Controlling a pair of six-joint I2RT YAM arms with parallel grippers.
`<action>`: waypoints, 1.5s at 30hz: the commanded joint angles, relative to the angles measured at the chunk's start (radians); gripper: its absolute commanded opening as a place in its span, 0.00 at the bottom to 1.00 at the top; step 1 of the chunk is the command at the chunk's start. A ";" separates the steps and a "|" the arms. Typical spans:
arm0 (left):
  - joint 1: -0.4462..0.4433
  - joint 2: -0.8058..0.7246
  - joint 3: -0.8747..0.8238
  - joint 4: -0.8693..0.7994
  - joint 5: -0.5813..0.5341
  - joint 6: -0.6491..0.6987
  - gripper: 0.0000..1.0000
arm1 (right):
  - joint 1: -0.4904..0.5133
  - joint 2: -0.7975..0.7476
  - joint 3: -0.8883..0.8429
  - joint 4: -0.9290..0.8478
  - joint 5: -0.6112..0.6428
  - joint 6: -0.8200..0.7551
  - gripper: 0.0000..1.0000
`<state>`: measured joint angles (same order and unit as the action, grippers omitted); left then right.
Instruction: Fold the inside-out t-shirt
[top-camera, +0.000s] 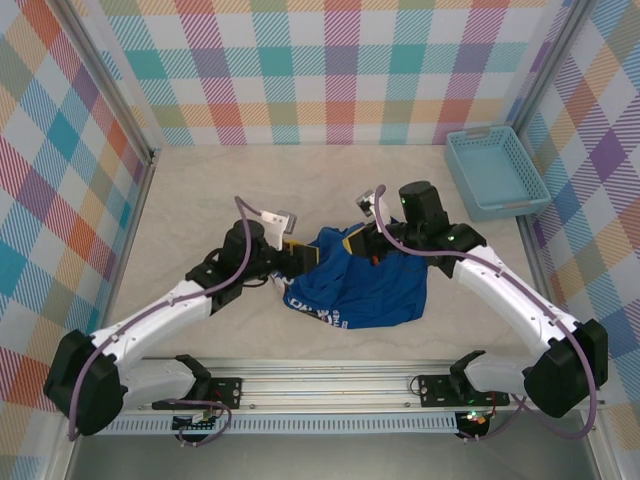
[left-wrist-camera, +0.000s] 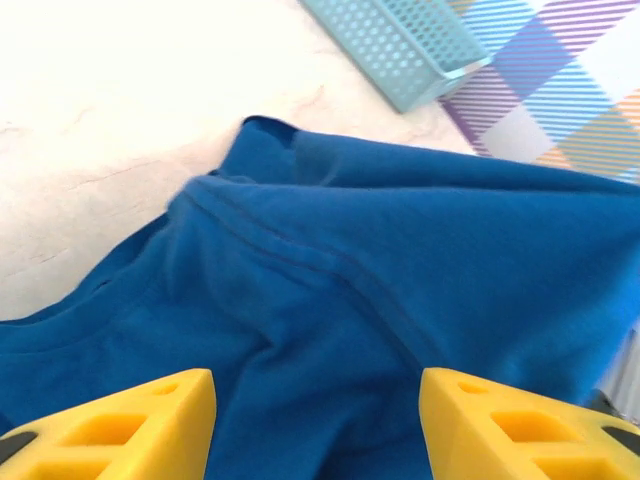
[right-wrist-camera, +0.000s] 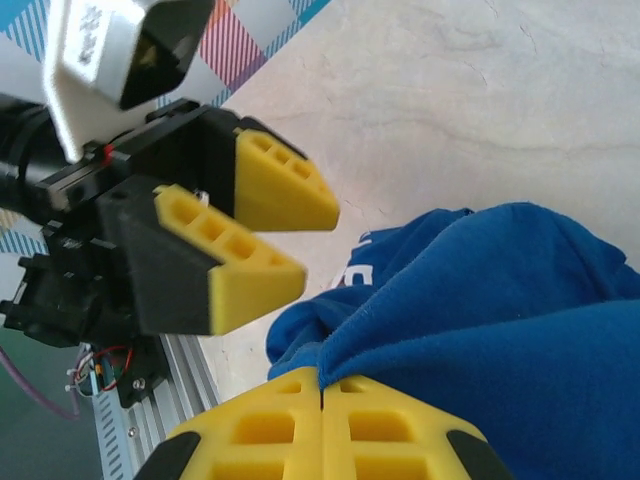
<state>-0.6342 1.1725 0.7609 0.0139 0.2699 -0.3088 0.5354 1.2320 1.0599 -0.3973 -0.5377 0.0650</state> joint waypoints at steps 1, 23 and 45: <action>-0.007 0.082 0.050 -0.123 -0.011 -0.003 0.58 | -0.009 -0.056 -0.048 -0.029 -0.011 -0.030 0.00; -0.045 0.346 0.160 -0.105 0.249 0.008 0.00 | -0.012 -0.138 -0.124 -0.034 0.199 0.038 0.00; 0.053 -0.167 -0.042 0.213 0.249 -0.201 0.00 | -0.005 0.060 0.140 -0.270 0.591 0.087 0.31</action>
<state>-0.5919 1.0161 0.7162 0.2058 0.5297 -0.5022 0.5270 1.3106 1.1744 -0.5930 0.0246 0.1909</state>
